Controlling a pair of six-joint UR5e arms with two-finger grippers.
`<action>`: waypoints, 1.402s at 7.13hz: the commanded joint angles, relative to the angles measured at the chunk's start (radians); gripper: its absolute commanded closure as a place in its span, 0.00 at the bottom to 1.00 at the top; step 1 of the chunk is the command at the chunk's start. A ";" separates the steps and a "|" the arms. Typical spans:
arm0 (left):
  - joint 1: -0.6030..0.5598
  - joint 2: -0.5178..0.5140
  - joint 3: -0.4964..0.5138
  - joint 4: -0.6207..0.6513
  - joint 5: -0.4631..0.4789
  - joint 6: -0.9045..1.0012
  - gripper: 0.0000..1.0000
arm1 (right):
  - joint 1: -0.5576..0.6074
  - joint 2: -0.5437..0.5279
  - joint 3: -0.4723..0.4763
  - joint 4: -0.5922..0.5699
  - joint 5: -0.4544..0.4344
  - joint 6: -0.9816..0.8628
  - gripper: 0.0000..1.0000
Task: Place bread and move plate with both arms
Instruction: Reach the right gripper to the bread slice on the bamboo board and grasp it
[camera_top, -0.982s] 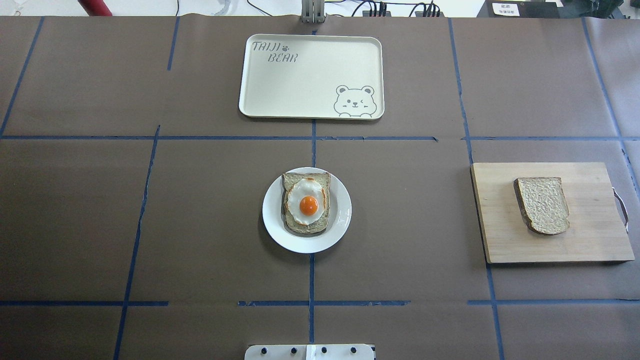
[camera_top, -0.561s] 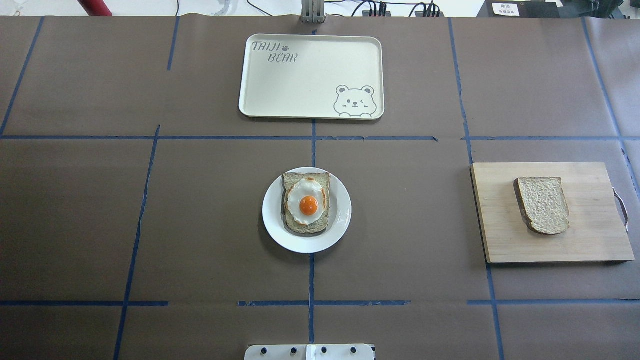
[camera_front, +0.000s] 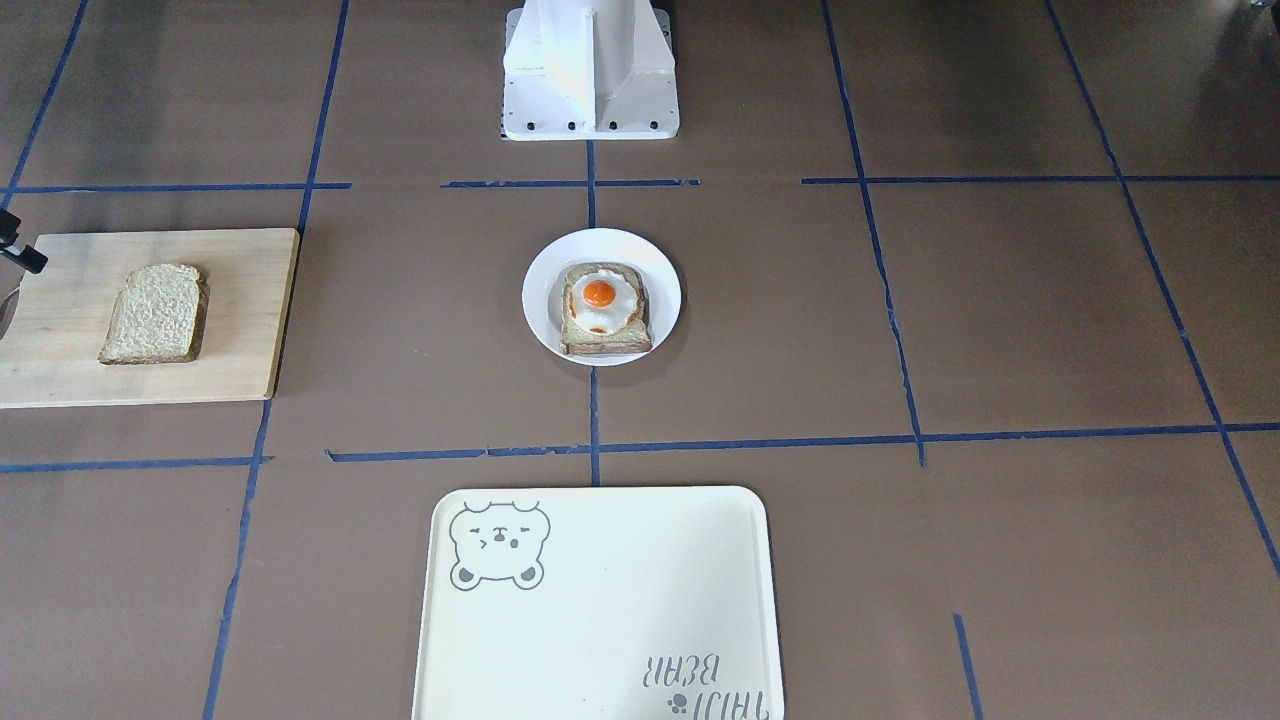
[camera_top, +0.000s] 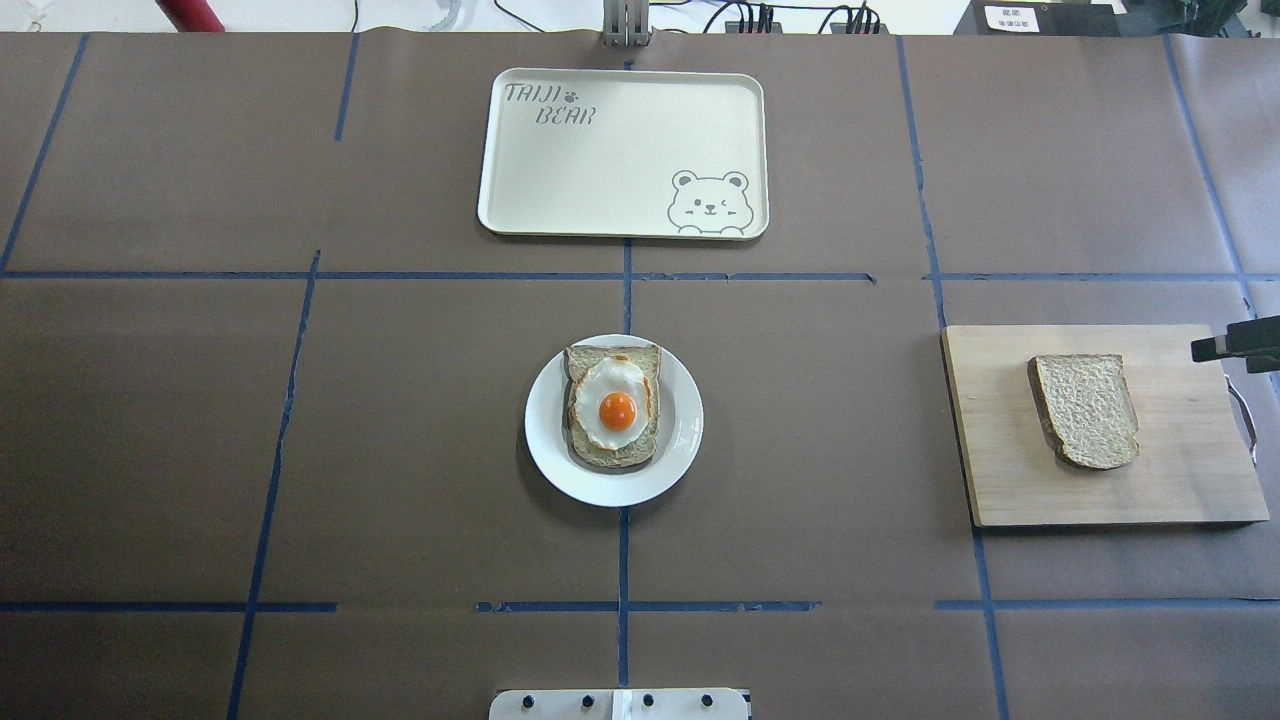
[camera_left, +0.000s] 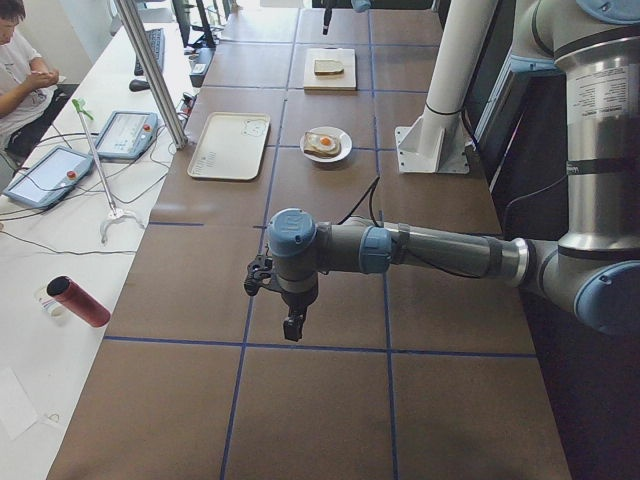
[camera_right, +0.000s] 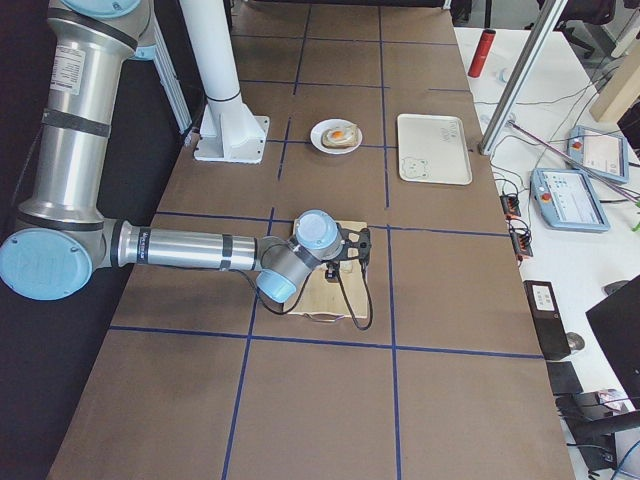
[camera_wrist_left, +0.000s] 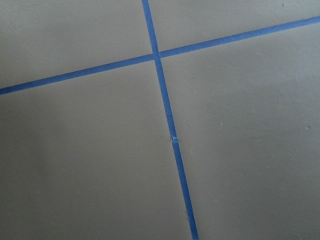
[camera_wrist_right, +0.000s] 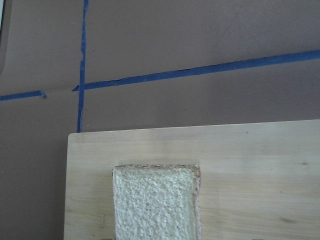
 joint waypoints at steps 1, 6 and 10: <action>0.000 -0.001 -0.001 0.000 0.000 0.000 0.00 | -0.116 0.016 -0.057 0.163 -0.094 0.136 0.04; 0.001 -0.001 -0.001 0.000 0.000 0.000 0.00 | -0.192 0.026 -0.154 0.257 -0.107 0.147 0.20; 0.001 -0.001 0.000 0.000 0.000 0.000 0.00 | -0.226 0.026 -0.169 0.251 -0.142 0.147 0.24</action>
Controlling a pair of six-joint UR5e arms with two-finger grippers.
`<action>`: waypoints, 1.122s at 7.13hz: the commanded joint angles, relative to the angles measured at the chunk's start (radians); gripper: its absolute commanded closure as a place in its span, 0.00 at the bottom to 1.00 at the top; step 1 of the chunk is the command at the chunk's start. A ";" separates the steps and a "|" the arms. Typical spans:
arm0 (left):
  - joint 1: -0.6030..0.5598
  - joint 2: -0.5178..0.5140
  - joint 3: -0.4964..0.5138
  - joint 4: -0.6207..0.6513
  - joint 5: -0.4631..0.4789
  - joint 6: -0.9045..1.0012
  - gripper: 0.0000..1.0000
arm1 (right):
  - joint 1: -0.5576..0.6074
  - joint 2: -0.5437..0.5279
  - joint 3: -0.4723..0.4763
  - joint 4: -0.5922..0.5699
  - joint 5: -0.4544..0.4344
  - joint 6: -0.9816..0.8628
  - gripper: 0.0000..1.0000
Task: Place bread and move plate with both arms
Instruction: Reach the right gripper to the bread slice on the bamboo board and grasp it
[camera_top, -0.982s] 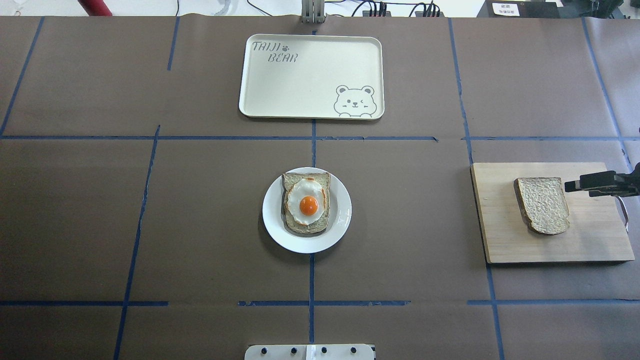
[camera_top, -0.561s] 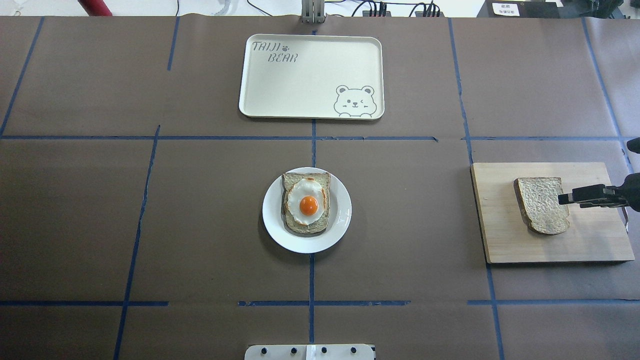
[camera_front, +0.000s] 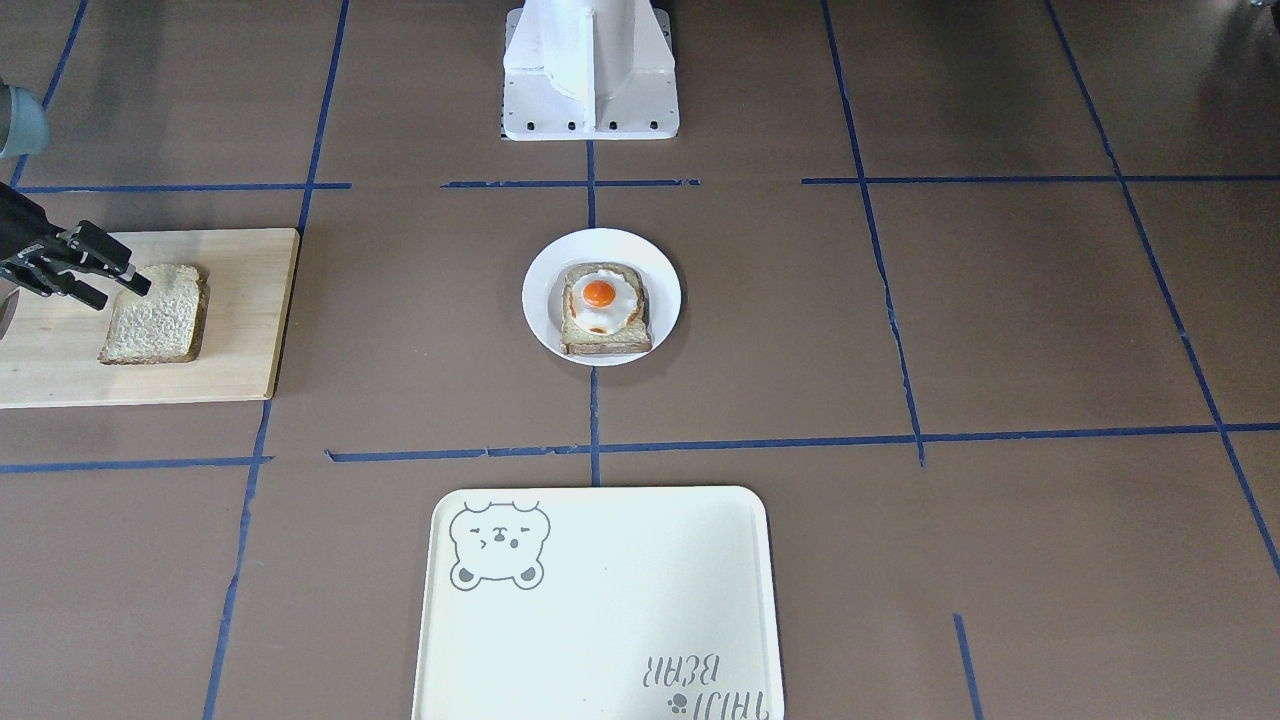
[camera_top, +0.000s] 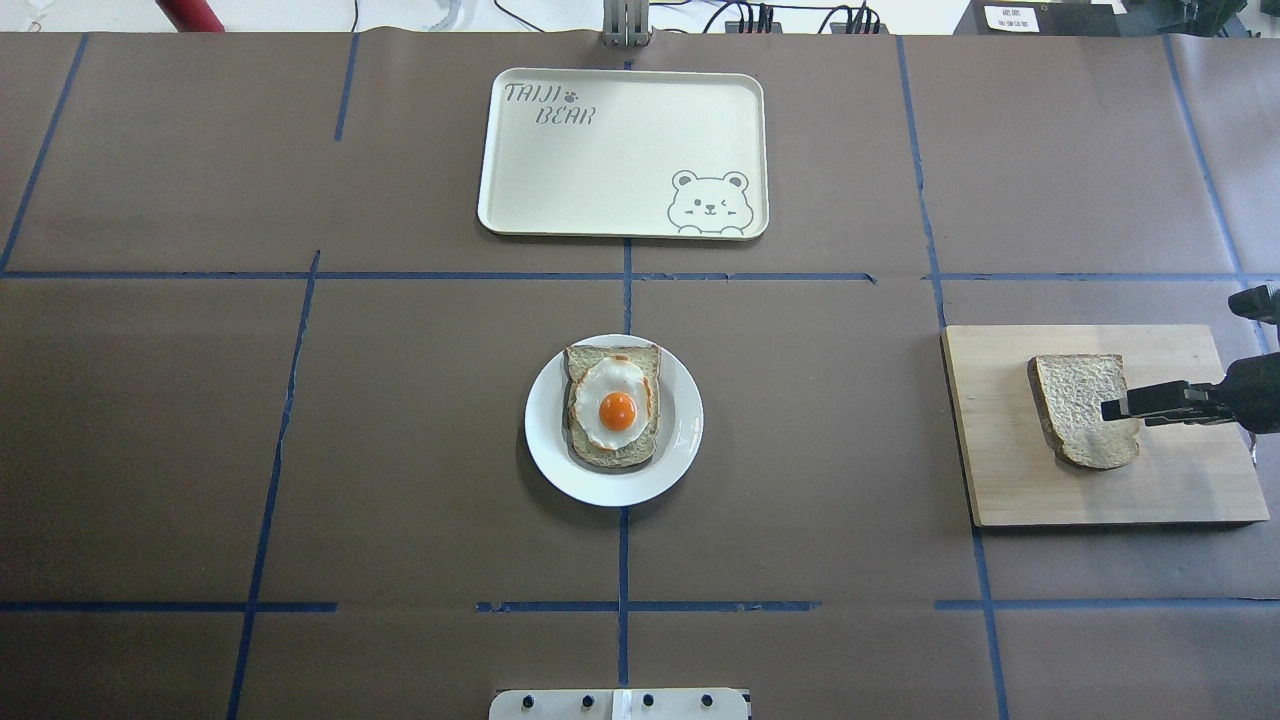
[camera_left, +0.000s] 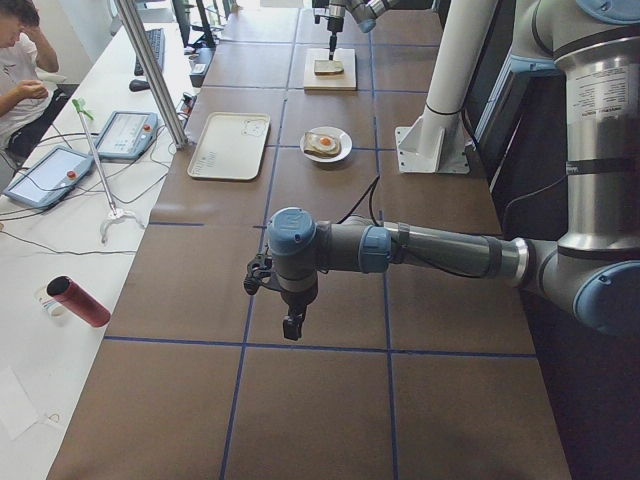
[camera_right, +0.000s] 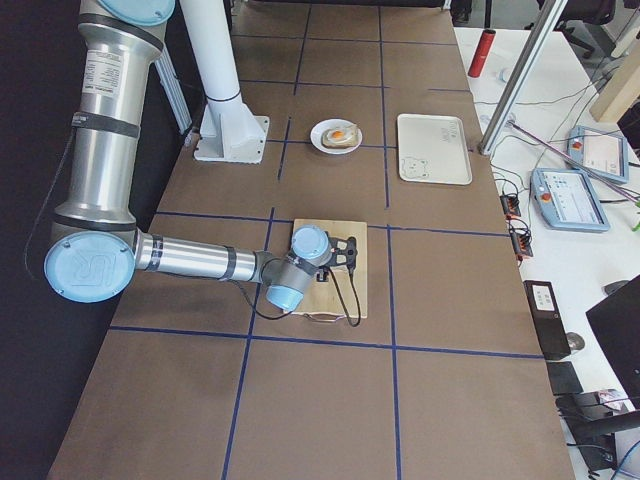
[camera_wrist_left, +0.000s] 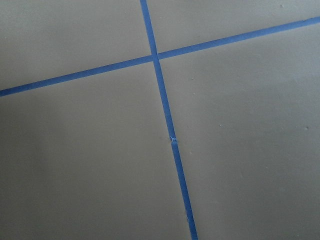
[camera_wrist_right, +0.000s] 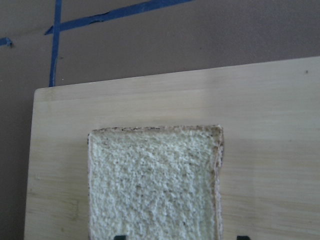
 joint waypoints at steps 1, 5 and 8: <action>0.000 0.000 0.000 0.000 0.000 0.000 0.00 | -0.008 0.000 -0.003 -0.001 -0.008 0.002 0.29; 0.002 0.000 0.006 0.000 0.000 0.000 0.00 | -0.020 0.002 0.000 -0.001 -0.008 0.002 0.38; 0.003 0.000 0.014 0.000 0.002 0.000 0.00 | -0.049 0.000 0.001 0.001 -0.006 -0.015 0.92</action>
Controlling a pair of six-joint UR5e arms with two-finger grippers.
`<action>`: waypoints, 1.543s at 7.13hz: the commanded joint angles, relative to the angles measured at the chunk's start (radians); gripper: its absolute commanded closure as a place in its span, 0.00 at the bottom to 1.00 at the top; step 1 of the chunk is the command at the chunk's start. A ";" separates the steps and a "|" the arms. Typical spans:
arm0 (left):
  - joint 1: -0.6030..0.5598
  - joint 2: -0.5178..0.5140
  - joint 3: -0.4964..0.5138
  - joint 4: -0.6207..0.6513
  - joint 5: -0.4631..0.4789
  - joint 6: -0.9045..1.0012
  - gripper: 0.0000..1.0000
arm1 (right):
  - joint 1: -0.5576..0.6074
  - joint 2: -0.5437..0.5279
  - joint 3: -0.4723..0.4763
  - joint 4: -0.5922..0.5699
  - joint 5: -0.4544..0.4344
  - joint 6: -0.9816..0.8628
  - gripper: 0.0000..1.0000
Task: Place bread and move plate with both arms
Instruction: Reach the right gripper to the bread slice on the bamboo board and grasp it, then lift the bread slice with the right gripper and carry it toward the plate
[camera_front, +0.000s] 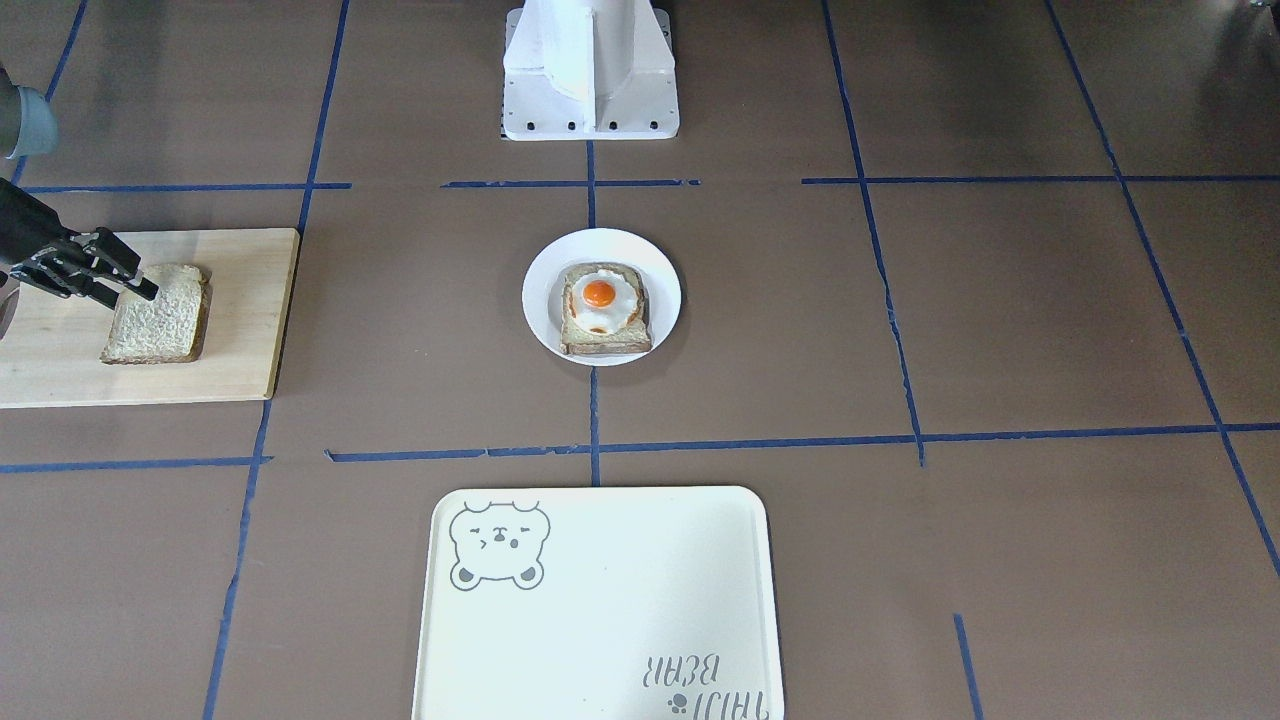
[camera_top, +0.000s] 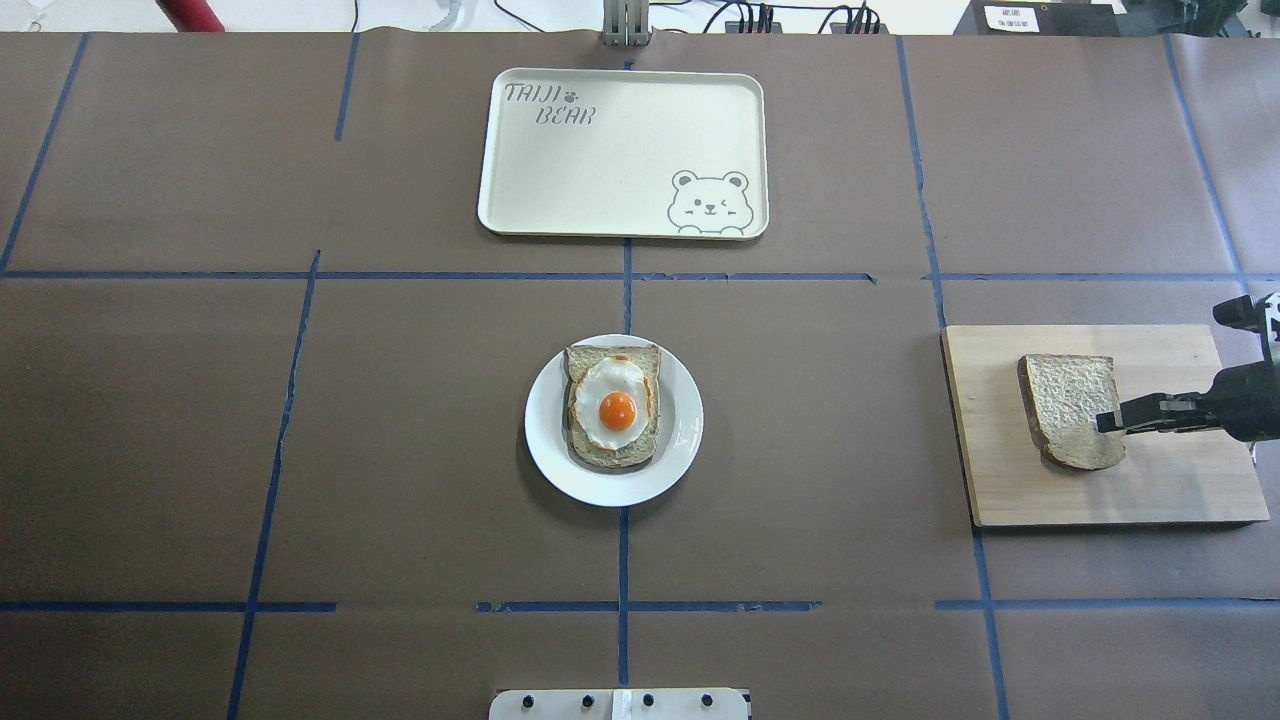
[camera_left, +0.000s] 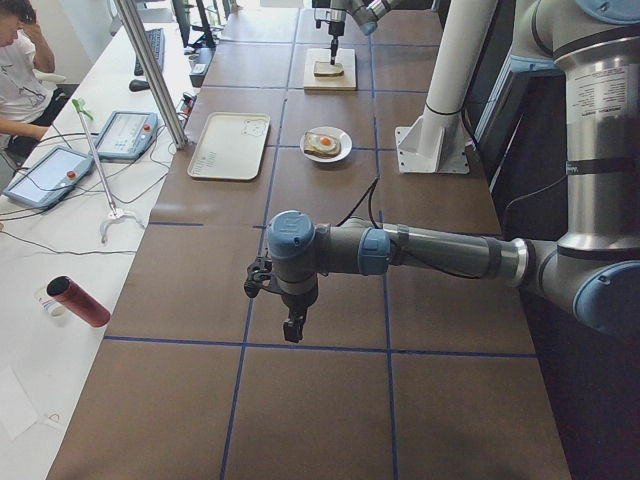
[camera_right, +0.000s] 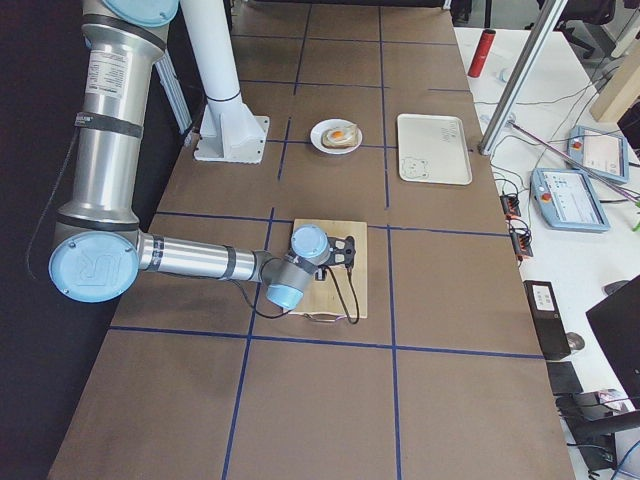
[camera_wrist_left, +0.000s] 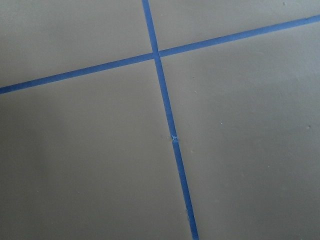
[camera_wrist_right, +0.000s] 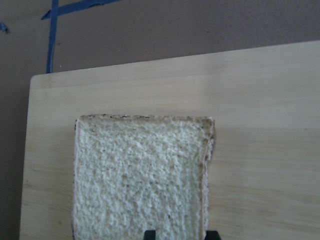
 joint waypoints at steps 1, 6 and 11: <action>0.000 0.000 0.004 0.000 0.001 0.000 0.00 | -0.027 -0.001 0.003 0.001 0.001 -0.012 1.00; 0.000 -0.002 0.004 -0.002 0.001 0.000 0.00 | 0.023 0.002 0.050 -0.007 0.120 -0.001 1.00; 0.002 -0.008 0.003 -0.018 0.001 0.000 0.00 | 0.061 0.143 0.076 -0.010 0.192 0.074 1.00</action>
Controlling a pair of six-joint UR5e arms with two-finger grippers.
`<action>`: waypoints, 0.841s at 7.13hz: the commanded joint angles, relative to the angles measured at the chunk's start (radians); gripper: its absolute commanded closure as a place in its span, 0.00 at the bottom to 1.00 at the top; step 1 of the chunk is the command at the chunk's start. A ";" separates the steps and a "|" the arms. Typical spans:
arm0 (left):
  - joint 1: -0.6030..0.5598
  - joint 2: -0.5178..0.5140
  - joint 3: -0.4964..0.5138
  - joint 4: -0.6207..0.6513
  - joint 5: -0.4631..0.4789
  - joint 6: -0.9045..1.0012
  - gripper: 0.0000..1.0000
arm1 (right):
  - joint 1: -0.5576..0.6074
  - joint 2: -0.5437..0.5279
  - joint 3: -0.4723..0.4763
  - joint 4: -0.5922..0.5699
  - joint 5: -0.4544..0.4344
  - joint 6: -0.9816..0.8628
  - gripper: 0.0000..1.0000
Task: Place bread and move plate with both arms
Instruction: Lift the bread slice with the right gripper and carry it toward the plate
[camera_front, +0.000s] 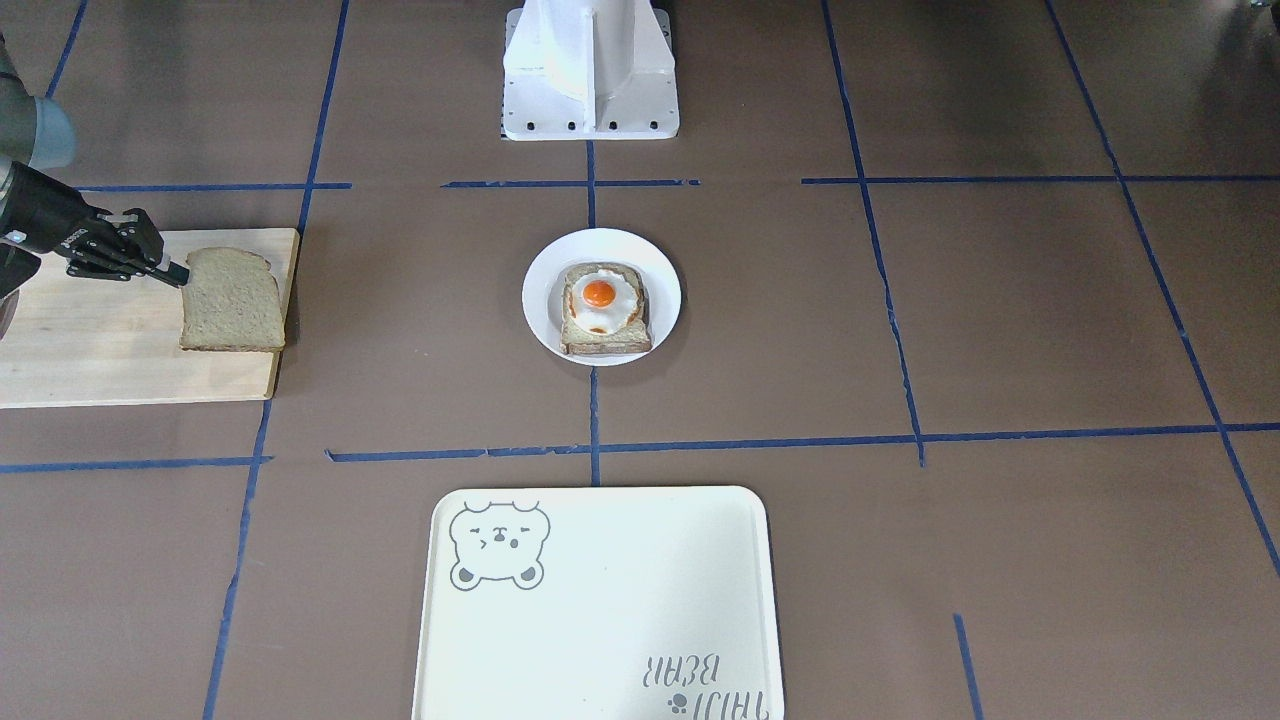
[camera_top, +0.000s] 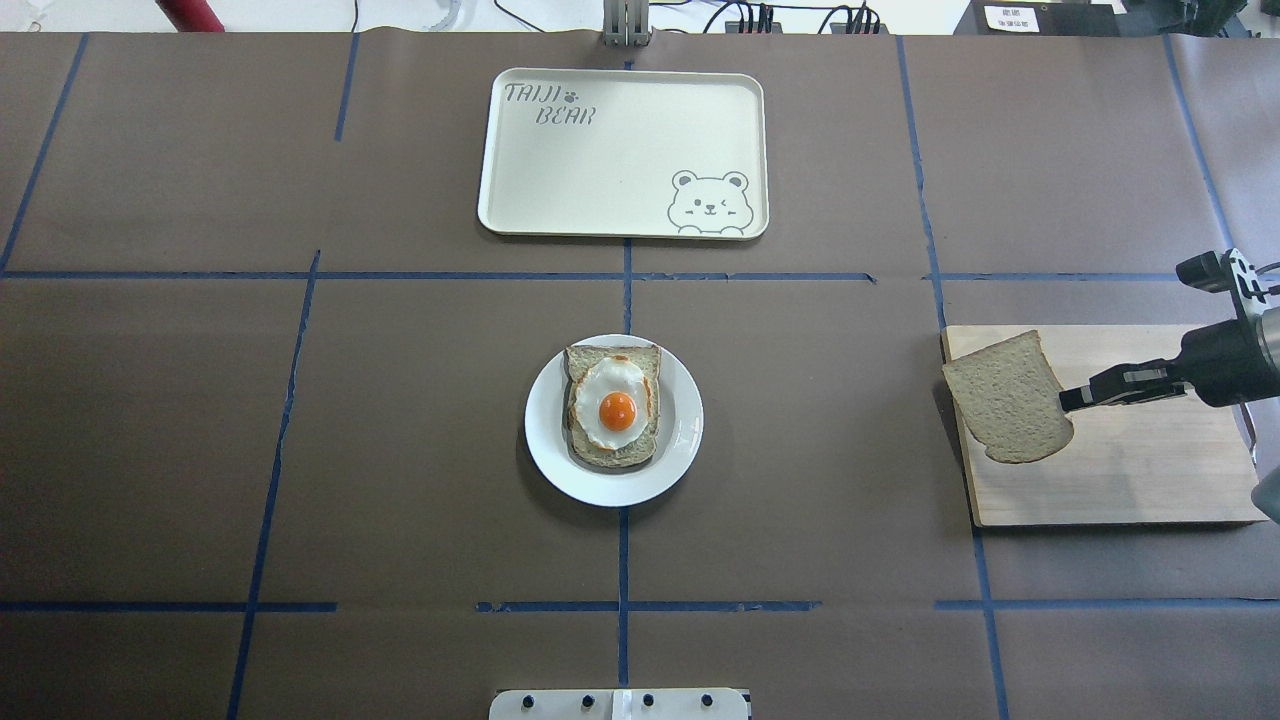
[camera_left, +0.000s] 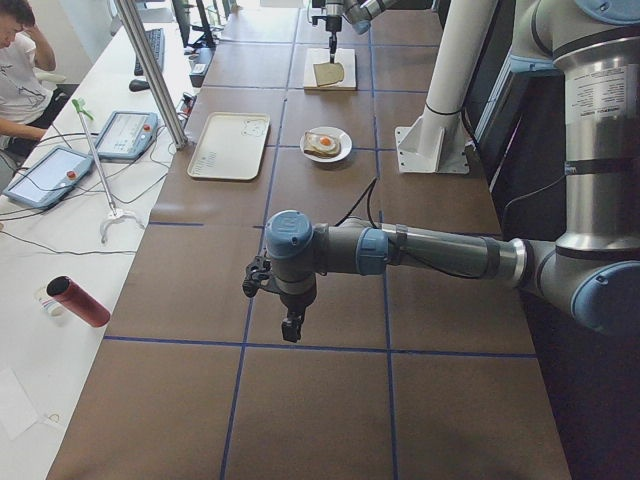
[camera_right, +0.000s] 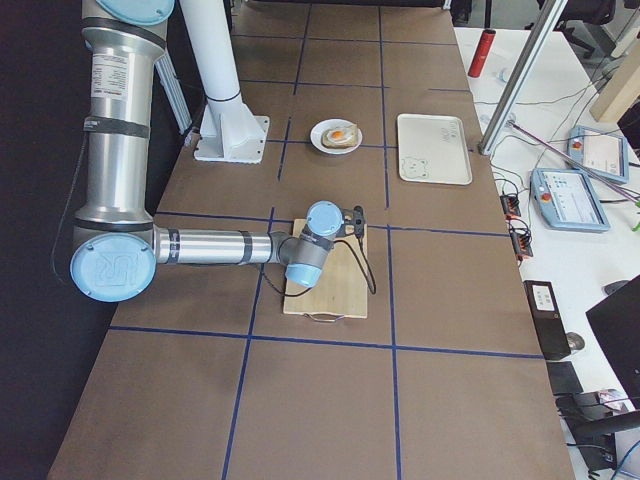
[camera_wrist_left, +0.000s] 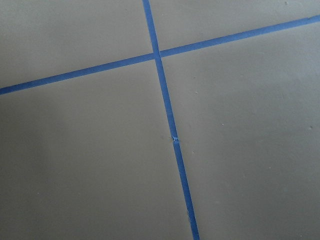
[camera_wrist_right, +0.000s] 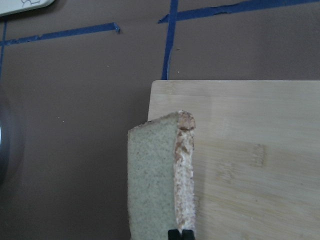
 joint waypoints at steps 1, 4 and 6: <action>0.000 0.000 0.000 -0.014 0.000 0.000 0.00 | 0.011 0.084 0.027 0.000 0.031 0.111 1.00; 0.000 0.000 -0.001 -0.014 0.000 0.000 0.00 | -0.007 0.304 0.049 -0.157 0.020 0.169 1.00; 0.000 0.000 -0.001 -0.014 0.000 0.000 0.00 | -0.149 0.441 0.049 -0.207 -0.157 0.289 1.00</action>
